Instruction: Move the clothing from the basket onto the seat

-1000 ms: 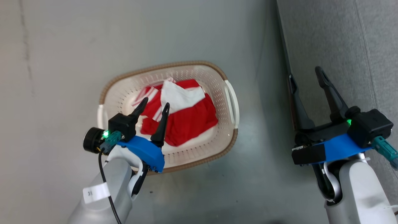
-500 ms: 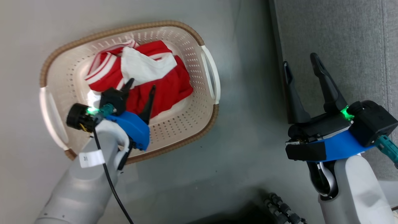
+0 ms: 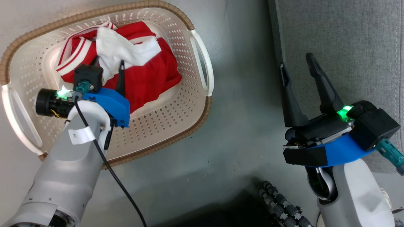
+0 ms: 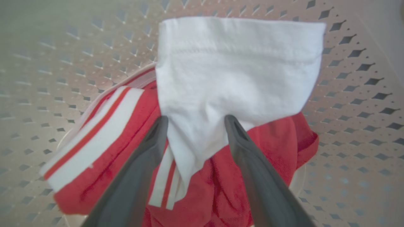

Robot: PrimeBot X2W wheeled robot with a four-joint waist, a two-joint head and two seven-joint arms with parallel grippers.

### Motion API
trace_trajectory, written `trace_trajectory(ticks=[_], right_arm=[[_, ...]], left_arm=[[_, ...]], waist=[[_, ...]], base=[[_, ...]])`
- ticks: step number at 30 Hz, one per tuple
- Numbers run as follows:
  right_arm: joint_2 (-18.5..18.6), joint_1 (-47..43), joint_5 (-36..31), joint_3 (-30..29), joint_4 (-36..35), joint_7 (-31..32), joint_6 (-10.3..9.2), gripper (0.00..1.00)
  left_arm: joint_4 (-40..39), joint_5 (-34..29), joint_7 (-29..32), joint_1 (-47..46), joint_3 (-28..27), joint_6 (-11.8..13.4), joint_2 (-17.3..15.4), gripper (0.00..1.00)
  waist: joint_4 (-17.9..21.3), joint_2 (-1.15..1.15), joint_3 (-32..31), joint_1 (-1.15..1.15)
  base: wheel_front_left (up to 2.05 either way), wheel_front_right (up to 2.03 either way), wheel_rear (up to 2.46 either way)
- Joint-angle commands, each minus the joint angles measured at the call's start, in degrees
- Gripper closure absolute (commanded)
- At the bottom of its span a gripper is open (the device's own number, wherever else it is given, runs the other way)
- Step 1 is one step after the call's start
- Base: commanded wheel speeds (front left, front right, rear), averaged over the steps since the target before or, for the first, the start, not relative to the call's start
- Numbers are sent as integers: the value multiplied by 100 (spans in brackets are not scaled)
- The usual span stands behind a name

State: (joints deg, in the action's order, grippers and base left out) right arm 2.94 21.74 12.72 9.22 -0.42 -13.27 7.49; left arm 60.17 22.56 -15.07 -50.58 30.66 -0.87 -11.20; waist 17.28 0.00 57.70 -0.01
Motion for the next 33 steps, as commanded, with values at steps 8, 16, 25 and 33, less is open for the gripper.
trace_trajectory(ticks=[8,16,25,33], right_arm=[[-7,85,58,107,37,-85,1,0],[-7,21,88,150,57,-121,1,0],[-7,-98,104,119,6,-123,1,0],[-7,-173,152,128,-15,-130,1,0]], left_arm=[[161,-148,-15,-253,-152,443,-28,0],[801,18,64,-348,-139,114,151,0],[1148,57,175,-432,-37,-71,291,0],[1261,94,270,-505,74,-249,349,51]], waist=[[31,0,121,1],[38,0,126,1],[47,0,110,1],[44,0,109,1]], base=[[0,0,0],[0,0,0],[0,0,0],[0,0,0]])
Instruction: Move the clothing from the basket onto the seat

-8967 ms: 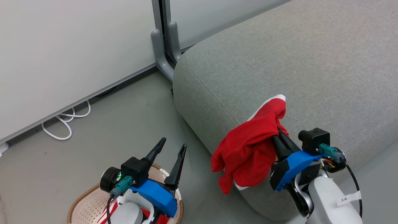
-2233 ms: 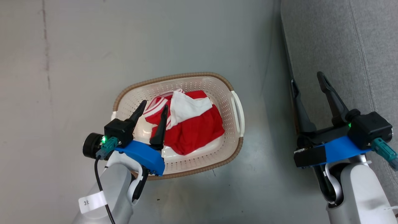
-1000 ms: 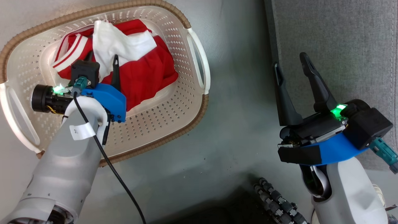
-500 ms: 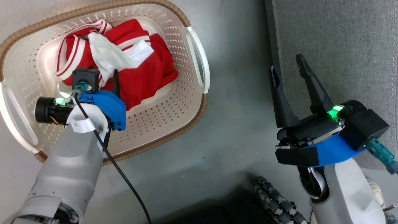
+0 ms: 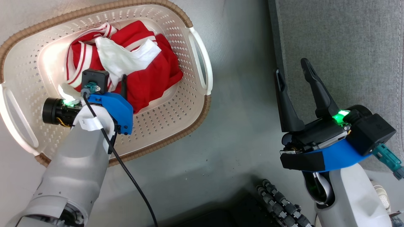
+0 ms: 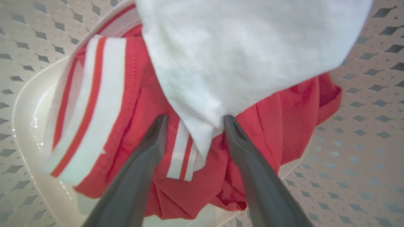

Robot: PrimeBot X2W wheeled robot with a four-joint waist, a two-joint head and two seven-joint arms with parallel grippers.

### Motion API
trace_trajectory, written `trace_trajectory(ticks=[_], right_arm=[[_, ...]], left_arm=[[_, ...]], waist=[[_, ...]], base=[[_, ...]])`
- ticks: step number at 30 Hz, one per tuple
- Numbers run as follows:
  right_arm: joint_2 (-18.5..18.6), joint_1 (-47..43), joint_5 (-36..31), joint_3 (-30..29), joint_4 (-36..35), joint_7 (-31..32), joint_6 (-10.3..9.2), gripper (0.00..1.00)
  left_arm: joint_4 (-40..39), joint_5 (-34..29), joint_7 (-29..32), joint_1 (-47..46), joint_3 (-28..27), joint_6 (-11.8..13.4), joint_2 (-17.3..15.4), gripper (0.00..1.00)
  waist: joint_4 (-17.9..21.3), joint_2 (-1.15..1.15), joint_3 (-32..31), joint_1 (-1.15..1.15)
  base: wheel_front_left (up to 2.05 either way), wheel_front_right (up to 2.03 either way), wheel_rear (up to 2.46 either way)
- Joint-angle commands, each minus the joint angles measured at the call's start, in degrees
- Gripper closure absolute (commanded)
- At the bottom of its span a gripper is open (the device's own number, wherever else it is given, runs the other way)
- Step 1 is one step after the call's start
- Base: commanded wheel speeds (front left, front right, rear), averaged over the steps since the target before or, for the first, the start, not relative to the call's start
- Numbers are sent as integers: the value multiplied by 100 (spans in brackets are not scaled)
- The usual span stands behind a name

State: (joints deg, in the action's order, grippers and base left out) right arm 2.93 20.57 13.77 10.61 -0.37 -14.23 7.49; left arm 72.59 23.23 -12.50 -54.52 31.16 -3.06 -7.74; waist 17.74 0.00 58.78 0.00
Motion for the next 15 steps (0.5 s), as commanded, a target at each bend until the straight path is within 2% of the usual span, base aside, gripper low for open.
trace_trajectory(ticks=[1,2,15], right_arm=[[-6,-55,47,-16,-24,-30,1,0],[-6,-53,48,-22,-29,-29,1,0],[-6,36,66,12,15,-35,1,0]], left_arm=[[24,35,26,-121,27,-53,6,72],[31,37,29,-126,34,-54,9,100],[81,112,-52,-198,104,-133,-28,100]], waist=[[-4,0,2,0],[-6,0,4,0],[-7,0,-9,0]], base=[[0,0,0],[0,0,0],[0,0,0]])
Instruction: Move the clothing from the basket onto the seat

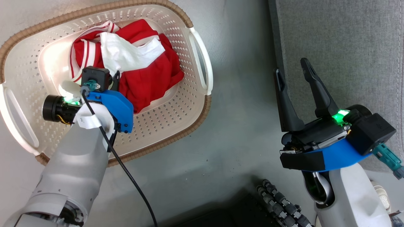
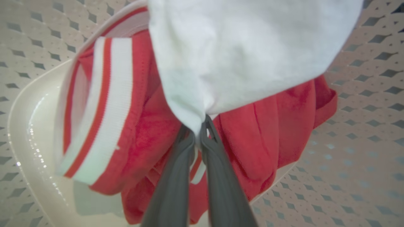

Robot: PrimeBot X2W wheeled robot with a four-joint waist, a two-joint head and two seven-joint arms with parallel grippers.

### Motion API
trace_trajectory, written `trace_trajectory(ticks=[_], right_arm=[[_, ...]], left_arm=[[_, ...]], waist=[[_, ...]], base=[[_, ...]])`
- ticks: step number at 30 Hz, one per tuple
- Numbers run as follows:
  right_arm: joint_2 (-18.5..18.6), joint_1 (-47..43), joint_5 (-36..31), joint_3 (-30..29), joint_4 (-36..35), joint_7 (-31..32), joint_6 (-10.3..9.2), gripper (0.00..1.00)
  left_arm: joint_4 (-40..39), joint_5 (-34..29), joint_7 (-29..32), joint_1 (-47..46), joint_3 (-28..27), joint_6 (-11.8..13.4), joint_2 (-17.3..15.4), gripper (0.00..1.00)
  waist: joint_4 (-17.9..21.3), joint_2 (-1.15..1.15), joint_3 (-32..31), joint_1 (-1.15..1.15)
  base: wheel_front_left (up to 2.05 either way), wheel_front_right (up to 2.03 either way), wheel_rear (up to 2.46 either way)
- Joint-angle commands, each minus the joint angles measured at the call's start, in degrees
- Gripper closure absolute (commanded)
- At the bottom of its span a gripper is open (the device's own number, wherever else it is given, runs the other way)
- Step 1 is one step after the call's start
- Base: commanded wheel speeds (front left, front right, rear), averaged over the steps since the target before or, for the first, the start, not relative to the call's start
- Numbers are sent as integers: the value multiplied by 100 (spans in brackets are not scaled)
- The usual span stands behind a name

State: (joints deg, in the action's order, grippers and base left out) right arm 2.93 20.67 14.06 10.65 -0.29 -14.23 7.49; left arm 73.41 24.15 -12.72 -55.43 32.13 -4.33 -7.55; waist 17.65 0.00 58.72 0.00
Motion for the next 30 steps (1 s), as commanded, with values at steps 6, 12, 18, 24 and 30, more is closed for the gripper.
trace_trajectory(ticks=[6,12,18,24,30], right_arm=[[-6,119,33,27,26,-45,1,0],[-6,160,-25,10,145,-43,1,0],[-6,157,-131,-57,302,-33,1,0],[-5,25,-306,-144,519,60,1,0],[-4,-223,-422,-278,715,207,1,0]], left_arm=[[12,64,-76,-140,26,-20,-62,100],[19,95,-137,-56,69,-46,-7,100],[7,89,-204,93,119,-74,84,100],[-111,123,-248,401,155,-149,208,100],[-499,89,-251,892,283,-236,339,100]], waist=[[0,0,-23,0],[-77,0,-205,0],[-219,0,-606,0],[-416,0,-1334,0],[-673,0,-2196,0]], base=[[0,0,0],[0,0,0],[0,0,0],[0,0,0],[0,0,0]])
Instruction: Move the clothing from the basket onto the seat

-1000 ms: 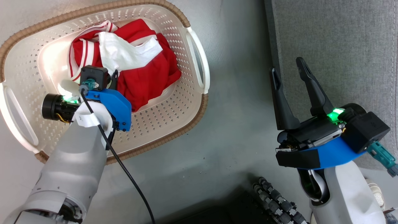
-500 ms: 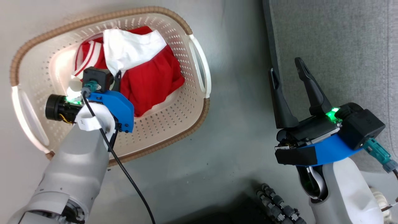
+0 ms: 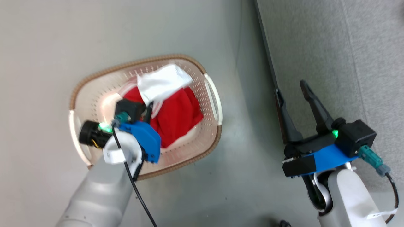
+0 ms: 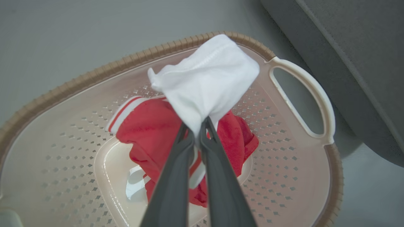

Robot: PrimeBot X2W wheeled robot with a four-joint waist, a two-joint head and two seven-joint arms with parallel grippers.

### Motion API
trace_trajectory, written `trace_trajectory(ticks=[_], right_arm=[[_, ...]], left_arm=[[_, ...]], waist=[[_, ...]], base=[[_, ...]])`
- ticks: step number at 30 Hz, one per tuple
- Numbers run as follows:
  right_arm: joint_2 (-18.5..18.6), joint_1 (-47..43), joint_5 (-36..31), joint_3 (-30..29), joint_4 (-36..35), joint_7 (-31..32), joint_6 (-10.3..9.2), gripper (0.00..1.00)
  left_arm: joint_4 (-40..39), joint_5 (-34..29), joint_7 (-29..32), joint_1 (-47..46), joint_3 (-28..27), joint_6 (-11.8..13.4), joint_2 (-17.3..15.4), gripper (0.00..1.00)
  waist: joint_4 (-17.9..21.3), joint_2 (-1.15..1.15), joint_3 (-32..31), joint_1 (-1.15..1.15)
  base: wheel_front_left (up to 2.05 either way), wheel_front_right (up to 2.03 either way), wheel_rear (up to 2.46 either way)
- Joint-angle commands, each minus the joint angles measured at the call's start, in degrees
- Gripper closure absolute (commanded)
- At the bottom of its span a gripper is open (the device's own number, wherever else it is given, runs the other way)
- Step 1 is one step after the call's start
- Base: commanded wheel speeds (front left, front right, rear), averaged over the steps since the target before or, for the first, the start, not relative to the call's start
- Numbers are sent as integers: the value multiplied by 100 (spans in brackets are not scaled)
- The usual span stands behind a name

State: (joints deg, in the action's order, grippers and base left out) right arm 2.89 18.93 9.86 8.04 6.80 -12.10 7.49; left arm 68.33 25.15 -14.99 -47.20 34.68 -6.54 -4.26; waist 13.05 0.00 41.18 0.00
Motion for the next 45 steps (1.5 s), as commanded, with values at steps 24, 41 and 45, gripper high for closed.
trace_trajectory(ticks=[24,41,45], right_arm=[[2,-1041,-19,-230,275,594,1,0],[2,-1467,137,-155,488,705,1,0],[2,-1550,147,-161,504,729,1,0]], left_arm=[[-2071,463,-27,1313,993,-94,136,100],[-2602,1092,-28,518,1848,-95,137,100],[-2652,1289,-28,304,2051,-95,138,100]], waist=[[-1260,0,-3100,0],[-1673,0,-3958,0],[-1749,0,-4092,0]], base=[[0,0,0],[0,0,0],[0,0,0]])
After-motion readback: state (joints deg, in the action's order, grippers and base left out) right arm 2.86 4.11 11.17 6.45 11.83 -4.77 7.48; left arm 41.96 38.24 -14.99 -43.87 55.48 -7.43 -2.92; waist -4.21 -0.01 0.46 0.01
